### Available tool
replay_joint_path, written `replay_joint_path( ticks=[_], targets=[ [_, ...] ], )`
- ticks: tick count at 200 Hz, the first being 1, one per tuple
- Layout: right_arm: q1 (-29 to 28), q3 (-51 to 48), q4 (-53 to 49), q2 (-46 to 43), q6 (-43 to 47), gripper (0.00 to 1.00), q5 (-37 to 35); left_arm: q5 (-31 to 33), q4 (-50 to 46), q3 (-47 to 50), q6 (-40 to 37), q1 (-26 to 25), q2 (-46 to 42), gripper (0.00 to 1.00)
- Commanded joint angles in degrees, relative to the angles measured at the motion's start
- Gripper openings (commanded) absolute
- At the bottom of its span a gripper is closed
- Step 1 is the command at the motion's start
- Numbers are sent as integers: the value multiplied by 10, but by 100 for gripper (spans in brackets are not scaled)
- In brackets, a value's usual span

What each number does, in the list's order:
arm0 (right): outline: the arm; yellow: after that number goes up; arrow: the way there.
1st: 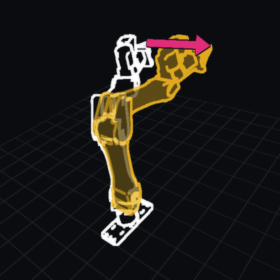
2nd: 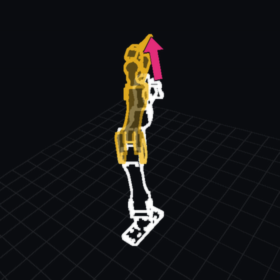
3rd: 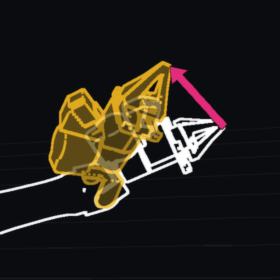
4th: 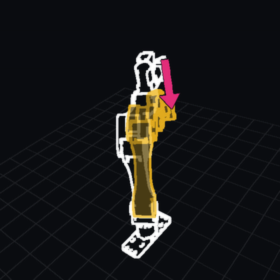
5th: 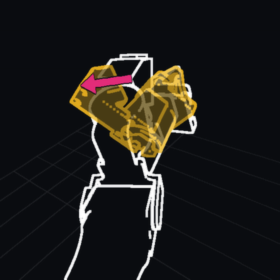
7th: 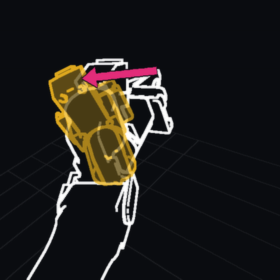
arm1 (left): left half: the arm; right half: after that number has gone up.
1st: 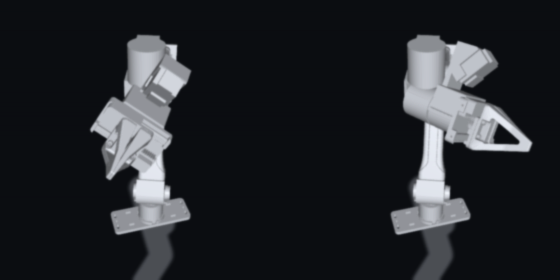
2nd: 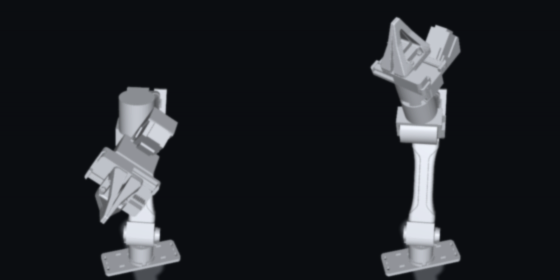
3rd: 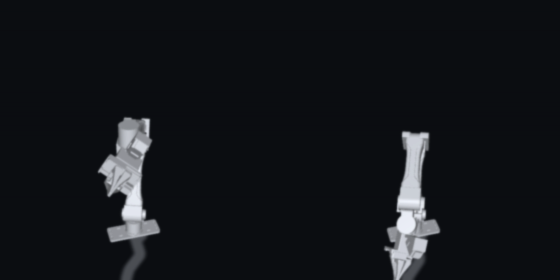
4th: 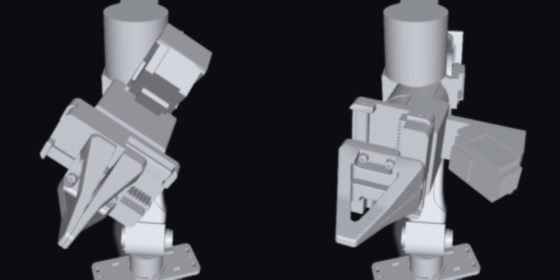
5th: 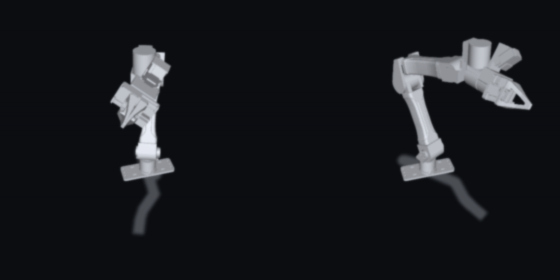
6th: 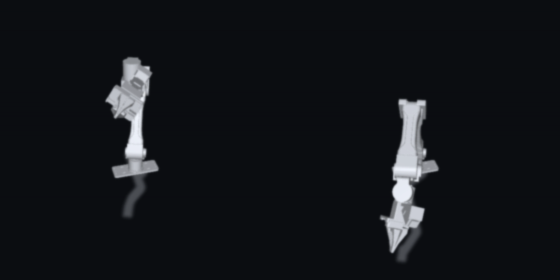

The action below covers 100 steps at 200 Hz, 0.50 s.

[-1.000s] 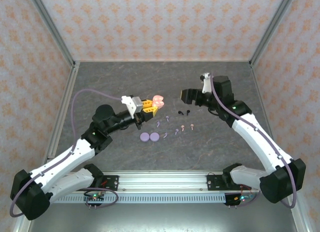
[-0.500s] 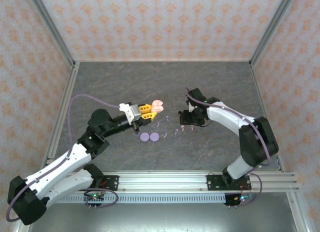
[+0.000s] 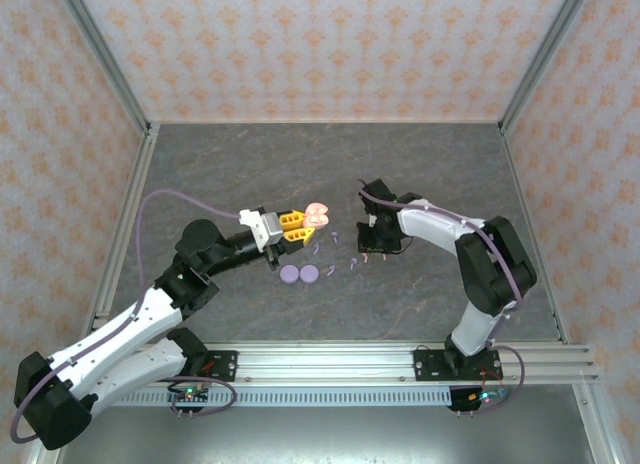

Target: Insert wireless bluetooth earbuds into charging case

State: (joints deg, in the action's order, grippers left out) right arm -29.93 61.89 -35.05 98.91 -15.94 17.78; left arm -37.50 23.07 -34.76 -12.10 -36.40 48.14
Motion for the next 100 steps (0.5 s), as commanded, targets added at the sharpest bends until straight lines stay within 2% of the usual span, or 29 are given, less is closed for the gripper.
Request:
replay_joint_path(
  ticks=[1,42,60,100],
  targets=[
    [-6,12,-2,14,-5,28,-11,-14,-1,-5,-10,-4,-5,0],
    [-8,10,1,24,-5,25,-3,-12,-11,-8,-13,-6,-3,0],
    [-8,11,1,27,-6,20,1,-12,-13,-9,-13,-6,-2,0],
    [-8,13,-9,19,-2,19,0,-10,-19,-11,-13,-6,-2,0]
  ],
)
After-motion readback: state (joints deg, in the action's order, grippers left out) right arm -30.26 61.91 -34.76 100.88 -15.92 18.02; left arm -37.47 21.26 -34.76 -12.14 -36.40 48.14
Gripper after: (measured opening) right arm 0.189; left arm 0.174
